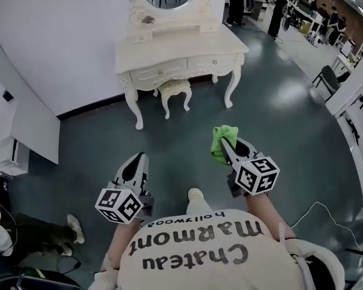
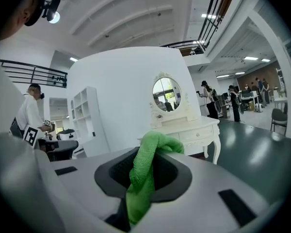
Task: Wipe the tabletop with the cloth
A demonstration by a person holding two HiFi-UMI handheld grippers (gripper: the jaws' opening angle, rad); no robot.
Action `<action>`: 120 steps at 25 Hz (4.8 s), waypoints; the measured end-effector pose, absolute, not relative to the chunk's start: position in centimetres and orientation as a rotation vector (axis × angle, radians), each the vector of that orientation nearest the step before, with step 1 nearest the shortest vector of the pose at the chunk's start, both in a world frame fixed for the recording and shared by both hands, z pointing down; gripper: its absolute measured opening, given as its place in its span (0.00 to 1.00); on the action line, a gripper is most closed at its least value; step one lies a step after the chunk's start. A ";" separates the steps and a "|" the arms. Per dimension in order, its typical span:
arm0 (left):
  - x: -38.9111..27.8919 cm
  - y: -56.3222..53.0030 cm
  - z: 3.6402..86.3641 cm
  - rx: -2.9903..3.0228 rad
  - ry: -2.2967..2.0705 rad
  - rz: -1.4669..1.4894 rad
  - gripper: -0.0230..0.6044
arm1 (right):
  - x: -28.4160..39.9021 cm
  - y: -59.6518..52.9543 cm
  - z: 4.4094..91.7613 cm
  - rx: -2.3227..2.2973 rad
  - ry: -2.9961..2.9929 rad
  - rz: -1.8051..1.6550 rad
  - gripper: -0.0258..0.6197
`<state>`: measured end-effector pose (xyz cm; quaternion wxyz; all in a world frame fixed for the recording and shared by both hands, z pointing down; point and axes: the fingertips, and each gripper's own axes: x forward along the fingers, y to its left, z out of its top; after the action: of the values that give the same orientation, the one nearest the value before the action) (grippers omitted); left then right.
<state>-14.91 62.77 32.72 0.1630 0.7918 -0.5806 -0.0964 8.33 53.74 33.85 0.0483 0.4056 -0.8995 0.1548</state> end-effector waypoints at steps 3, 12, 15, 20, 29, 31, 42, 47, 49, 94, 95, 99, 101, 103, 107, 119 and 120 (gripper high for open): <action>-16.1 59.7 33.2 2.219 -1.689 -0.257 0.05 | 6.4 50.0 34.6 1.167 -2.734 0.488 0.15; -16.9 48.1 31.2 2.185 -1.762 -0.331 0.05 | 3.5 37.2 32.1 1.031 -2.804 0.424 0.15; -16.4 45.2 31.3 2.184 -1.777 -0.343 0.05 | 3.3 34.0 32.0 1.004 -2.828 0.414 0.15; -15.4 41.9 33.2 2.143 -1.755 -0.342 0.05 | 4.2 30.7 33.7 1.001 -2.817 0.459 0.15; -14.4 36.6 36.4 2.122 -1.668 -0.267 0.05 | 6.3 25.9 38.4 1.105 -2.729 0.741 0.15; -14.8 35.0 36.9 2.130 -1.649 -0.261 0.05 | 6.4 24.5 38.8 1.132 -2.714 0.750 0.15; -19.5 21.1 36.3 2.184 -1.579 -0.266 0.05 | 2.8 12.6 38.4 1.244 -2.663 0.730 0.15; -21.1 15.9 34.2 2.227 -1.553 -0.292 0.05 | 1.6 7.8 36.1 1.291 -2.672 0.678 0.15; -21.3 14.2 33.7 2.242 -1.537 -0.298 0.05 | 1.5 6.2 35.2 1.318 -2.679 0.665 0.15; -30.4 -15.2 37.8 1.934 -1.737 -0.379 0.05 | -6.6 -33.9 40.7 1.130 -2.613 0.676 0.15; -30.4 -15.8 38.1 1.921 -1.745 -0.380 0.05 | -6.9 -34.9 41.4 1.110 -2.608 0.684 0.15; -30.4 -17.0 39.8 1.841 -1.770 -0.379 0.05 | -8.4 -37.5 44.4 0.967 -2.596 0.680 0.15; -30.4 -17.5 40.4 1.813 -1.782 -0.369 0.05 | -9.2 -38.4 45.9 0.888 -2.572 0.615 0.15; -30.5 -18.1 40.7 1.793 -1.798 -0.363 0.05 | -9.9 -39.2 47.9 0.814 -2.524 0.540 0.15; -30.4 -19.2 40.9 1.770 -1.812 -0.354 0.05 | -11.4 -40.0 51.2 0.682 -2.468 0.411 0.15; -29.0 -22.2 41.2 1.778 -1.763 -0.368 0.05 | -11.7 -40.2 55.1 0.580 -2.318 0.408 0.14; -28.8 -22.4 41.2 1.780 -1.759 -0.368 0.05 | -11.6 -40.3 55.0 0.583 -2.318 0.396 0.14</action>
<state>-28.81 -22.40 41.19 0.3013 0.6712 -0.6629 -0.1387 -11.64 -40.28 55.04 0.3518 0.2252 -0.8956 0.1529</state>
